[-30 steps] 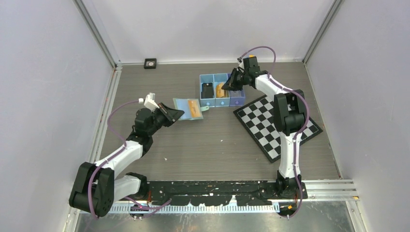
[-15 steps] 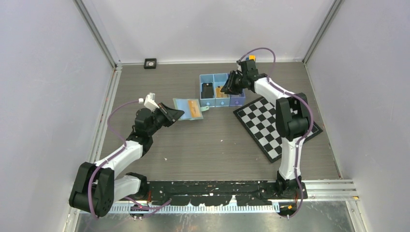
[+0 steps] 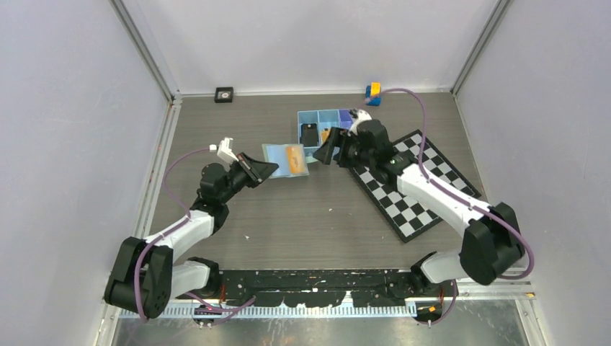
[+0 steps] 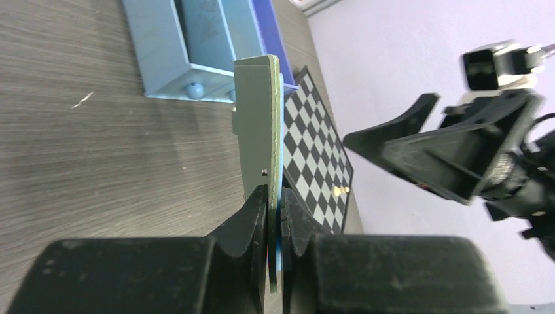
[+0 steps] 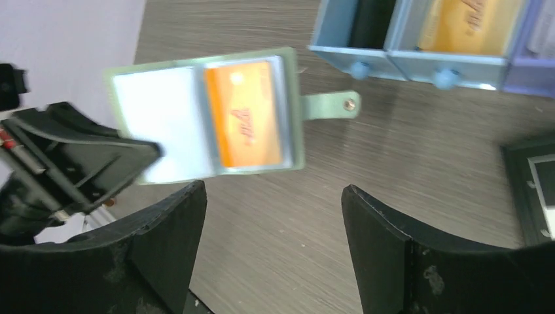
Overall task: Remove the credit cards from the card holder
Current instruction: Remove the credit card from the card holder.
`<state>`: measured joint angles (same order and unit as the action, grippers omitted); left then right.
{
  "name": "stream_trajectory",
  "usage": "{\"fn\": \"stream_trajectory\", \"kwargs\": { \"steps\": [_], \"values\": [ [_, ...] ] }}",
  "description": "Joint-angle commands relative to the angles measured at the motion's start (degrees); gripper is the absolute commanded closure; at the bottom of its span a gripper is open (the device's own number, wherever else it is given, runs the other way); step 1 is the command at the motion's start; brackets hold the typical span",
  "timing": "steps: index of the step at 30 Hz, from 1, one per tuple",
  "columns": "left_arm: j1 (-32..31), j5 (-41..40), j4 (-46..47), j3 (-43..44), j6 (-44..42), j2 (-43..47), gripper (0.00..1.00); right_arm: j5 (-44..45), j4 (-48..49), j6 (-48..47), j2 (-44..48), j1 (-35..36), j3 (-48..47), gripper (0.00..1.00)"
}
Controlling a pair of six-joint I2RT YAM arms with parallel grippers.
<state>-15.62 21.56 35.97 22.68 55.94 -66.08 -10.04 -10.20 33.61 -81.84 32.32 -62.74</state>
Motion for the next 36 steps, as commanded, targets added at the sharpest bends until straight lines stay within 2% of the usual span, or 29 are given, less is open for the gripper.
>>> {"fn": "stream_trajectory", "kwargs": {
  "steps": [1, 6, 9, 13, 21, 31, 33, 36],
  "values": [
    [0.2, 6.5, 13.6, 0.7, 2.4, -2.9, 1.00, 6.0, 15.6, 5.5, 4.8, -1.6, 11.7, 0.19],
    [0.0, 12.2, 25.8, 1.2, 7.8, -8.5, 1.00, 5.9, 34.5, 4.4, 5.9, -1.6, 22.9, 0.18],
    [-0.1, 13.6, 30.5, 1.2, 9.8, -10.5, 1.00, 1.4, 43.7, 7.3, 5.4, -1.8, 26.5, 0.17],
    [-0.1, 14.8, 33.7, 1.3, 11.1, -11.3, 1.00, -4.9, 43.5, 6.4, 5.7, -1.7, 25.6, 0.16],
    [-0.5, 16.4, 35.8, 1.8, 11.9, -10.2, 1.00, -11.9, 51.3, 10.0, 3.9, -1.8, 26.5, 0.14],
    [-1.2, 18.5, 43.5, 2.1, 14.6, -11.6, 1.00, -14.7, 61.7, 17.5, 2.3, -4.7, 29.6, 0.14],
    [-1.3, 18.6, 44.2, 2.1, 14.7, -11.7, 1.00, -16.3, 63.2, 18.8, 1.1, -5.2, 29.3, 0.19],
    [-1.3, 18.4, 44.2, 2.0, 14.8, -12.0, 1.00, -19.1, 67.9, 20.9, -0.4, -5.6, 29.5, 0.35]
  ]
}}
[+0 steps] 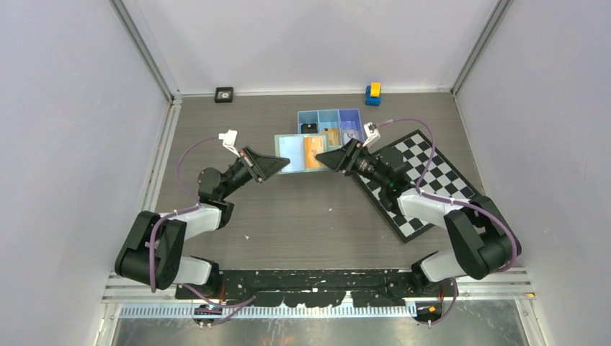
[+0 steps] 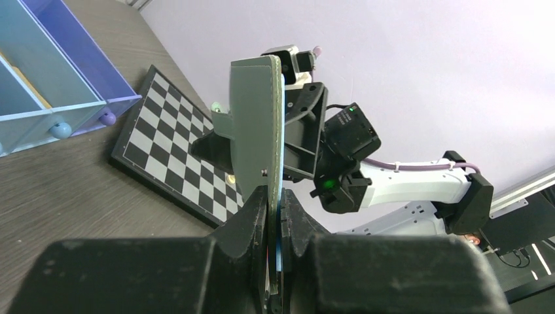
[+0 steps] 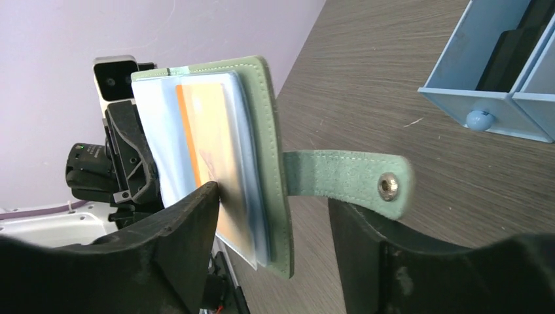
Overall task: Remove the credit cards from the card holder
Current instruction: Remove the credit card from the card holder.
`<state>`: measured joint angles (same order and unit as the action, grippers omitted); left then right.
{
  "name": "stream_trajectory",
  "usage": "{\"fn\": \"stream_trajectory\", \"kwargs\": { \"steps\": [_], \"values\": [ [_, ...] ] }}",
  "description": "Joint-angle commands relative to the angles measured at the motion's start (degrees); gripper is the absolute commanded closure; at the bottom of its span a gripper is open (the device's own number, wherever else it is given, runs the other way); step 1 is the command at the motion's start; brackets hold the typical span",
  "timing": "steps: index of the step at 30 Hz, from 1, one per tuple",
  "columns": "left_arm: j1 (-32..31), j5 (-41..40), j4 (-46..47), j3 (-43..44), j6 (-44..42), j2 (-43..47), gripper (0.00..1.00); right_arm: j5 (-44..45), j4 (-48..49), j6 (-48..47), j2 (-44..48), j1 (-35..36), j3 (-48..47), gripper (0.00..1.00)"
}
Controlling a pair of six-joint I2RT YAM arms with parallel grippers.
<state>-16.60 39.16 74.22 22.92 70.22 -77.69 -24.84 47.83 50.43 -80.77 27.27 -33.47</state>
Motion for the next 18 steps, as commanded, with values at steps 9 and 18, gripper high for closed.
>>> {"fn": "stream_trajectory", "kwargs": {
  "steps": [9, 18],
  "values": [
    [-0.3, -1.3, 2.4, 1.6, -1.1, -0.3, 1.00, -7.7, 14.8, 5.9, -1.3, -0.7, 0.4, 0.81],
    [-0.3, -17.4, -36.9, 2.7, -13.4, 10.0, 0.62, -4.9, 8.7, 4.3, -1.1, -1.4, 0.0, 1.00]
  ]
}}
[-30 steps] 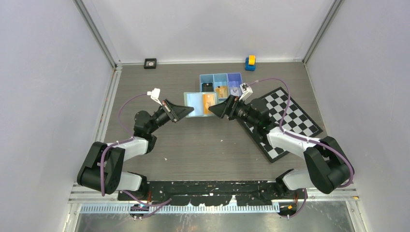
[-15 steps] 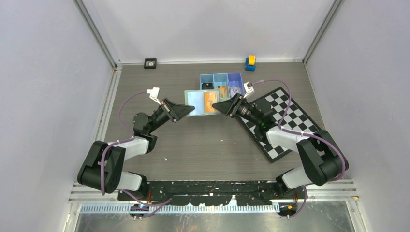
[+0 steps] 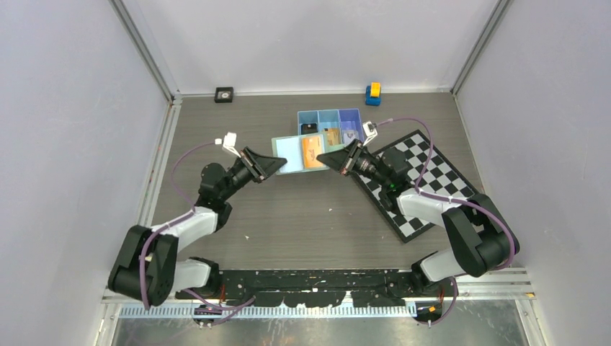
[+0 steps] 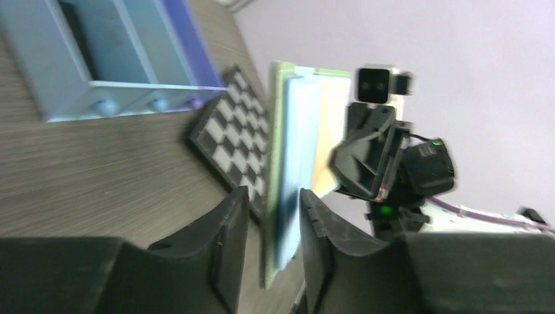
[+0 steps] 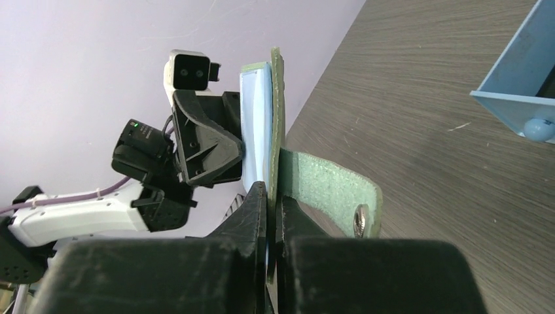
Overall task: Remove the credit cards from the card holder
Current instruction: Remove the credit card from the card holder.
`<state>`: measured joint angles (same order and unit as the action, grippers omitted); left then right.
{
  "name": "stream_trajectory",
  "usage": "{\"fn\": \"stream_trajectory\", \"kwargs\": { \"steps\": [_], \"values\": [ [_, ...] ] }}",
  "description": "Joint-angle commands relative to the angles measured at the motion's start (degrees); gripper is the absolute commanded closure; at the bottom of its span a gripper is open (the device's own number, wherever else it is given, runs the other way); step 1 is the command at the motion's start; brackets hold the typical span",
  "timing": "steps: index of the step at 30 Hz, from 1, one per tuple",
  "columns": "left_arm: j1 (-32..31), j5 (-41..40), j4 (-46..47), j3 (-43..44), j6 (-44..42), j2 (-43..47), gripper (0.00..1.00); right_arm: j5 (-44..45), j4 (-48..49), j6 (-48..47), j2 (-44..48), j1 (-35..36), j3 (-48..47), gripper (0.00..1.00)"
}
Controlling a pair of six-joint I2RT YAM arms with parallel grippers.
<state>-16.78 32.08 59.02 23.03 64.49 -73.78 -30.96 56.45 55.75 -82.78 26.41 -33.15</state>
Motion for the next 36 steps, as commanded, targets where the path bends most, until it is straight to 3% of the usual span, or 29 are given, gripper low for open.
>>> {"fn": "stream_trajectory", "kwargs": {
  "steps": [1, 4, 7, 12, 15, 20, 29, 36],
  "values": [
    [-0.1, -12.8, -27.0, 3.6, -9.0, 7.5, 0.54, 1.6, -0.8, -1.3, 1.0, -0.6, -0.5, 1.00],
    [-0.1, -18.1, -37.2, 6.0, -11.3, 10.3, 0.45, 2.9, -4.6, -2.7, 1.0, -0.8, -1.1, 1.00],
    [-0.2, -18.0, -36.5, 5.6, -11.4, 11.9, 0.44, 5.0, -12.4, -5.9, 1.2, -0.8, -2.8, 1.00],
    [-2.7, -9.7, -25.7, 5.3, -12.3, 9.6, 0.64, 6.1, -16.1, -8.5, 0.9, -0.6, -3.7, 0.99],
    [-6.2, -7.5, -25.0, 7.6, -15.0, 7.2, 0.75, 5.2, -16.3, -8.7, 0.2, -0.4, -4.3, 1.00],
    [-9.3, -3.5, -24.6, 11.0, -16.7, 3.3, 0.81, 0.6, -11.4, -7.5, -1.0, 0.4, -4.3, 1.00],
    [-6.6, 1.2, -20.3, 12.5, -9.8, -5.6, 0.77, -2.4, -1.2, -2.6, -1.8, 0.7, -2.5, 1.00],
    [-4.8, 4.0, -14.1, 11.2, -5.4, -7.3, 0.61, -4.4, 5.1, 2.1, -4.0, 0.6, -2.2, 1.00]
  ]
}}
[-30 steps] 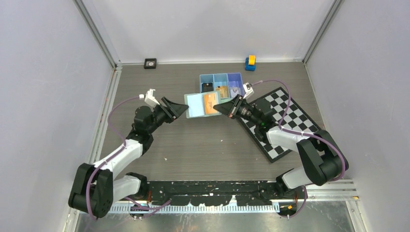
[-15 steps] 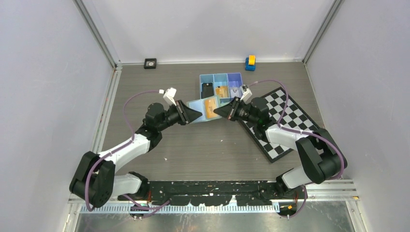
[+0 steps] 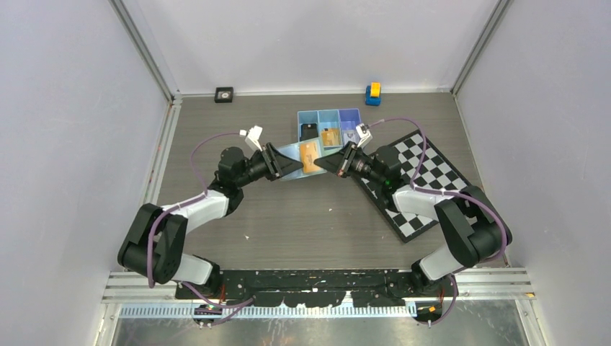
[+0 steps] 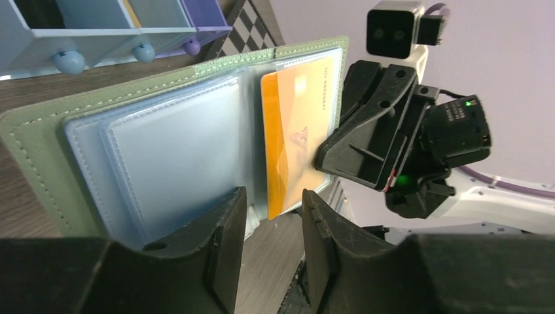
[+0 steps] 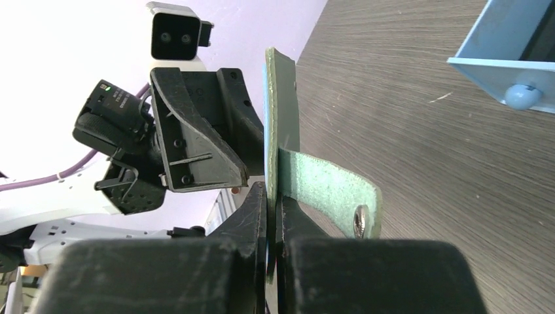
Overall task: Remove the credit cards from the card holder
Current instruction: Remove the credit card from the card holder.
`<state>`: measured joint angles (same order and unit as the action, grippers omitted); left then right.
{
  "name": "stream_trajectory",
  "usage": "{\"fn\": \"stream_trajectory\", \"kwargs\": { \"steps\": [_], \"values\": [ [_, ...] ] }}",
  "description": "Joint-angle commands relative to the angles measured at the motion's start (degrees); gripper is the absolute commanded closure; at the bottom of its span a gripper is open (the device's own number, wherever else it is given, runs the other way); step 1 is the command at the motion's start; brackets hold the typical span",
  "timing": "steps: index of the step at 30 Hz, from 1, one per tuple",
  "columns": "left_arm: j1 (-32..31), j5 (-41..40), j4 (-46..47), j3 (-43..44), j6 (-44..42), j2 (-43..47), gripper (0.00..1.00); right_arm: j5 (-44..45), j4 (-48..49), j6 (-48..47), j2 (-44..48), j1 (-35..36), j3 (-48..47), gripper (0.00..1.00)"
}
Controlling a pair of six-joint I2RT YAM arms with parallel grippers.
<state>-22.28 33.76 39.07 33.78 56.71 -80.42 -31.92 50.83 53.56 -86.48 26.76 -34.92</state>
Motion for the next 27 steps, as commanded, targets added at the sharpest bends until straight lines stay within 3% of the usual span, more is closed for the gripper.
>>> {"fn": "stream_trajectory", "kwargs": {
  "steps": [1, 10, 16, 18, 22, 24, 27],
  "values": [
    [0.7, 2.8, 6.9, 0.4, 2.8, -0.9, 0.61, -3.6, 11.5, 4.9, -0.7, 0.2, -0.5, 1.00],
    [0.8, 6.6, 18.8, -0.6, 8.1, -4.1, 0.66, -6.5, 17.3, 9.3, -4.1, 0.3, -1.6, 1.00],
    [3.0, 6.4, 24.4, -2.4, 11.3, -4.2, 0.92, -6.9, 18.2, 10.3, -5.8, 0.2, -2.2, 1.00],
    [3.6, 6.0, 25.5, -3.1, 11.9, -4.3, 1.00, -6.8, 18.2, 10.5, -5.9, -0.1, -2.1, 0.94],
    [3.7, 6.3, 26.7, -3.2, 12.6, -4.9, 1.00, -6.1, 18.9, 10.8, -5.8, -0.7, -1.3, 0.73],
    [3.7, 6.5, 26.7, -3.1, 12.7, -5.1, 1.00, -6.0, 20.1, 11.7, -5.8, -1.2, -0.8, 0.71],
    [4.5, 5.7, 25.8, -3.6, 12.9, -5.1, 1.00, -5.7, 22.6, 13.6, -5.7, -2.5, 0.1, 0.79]
  ]
}}
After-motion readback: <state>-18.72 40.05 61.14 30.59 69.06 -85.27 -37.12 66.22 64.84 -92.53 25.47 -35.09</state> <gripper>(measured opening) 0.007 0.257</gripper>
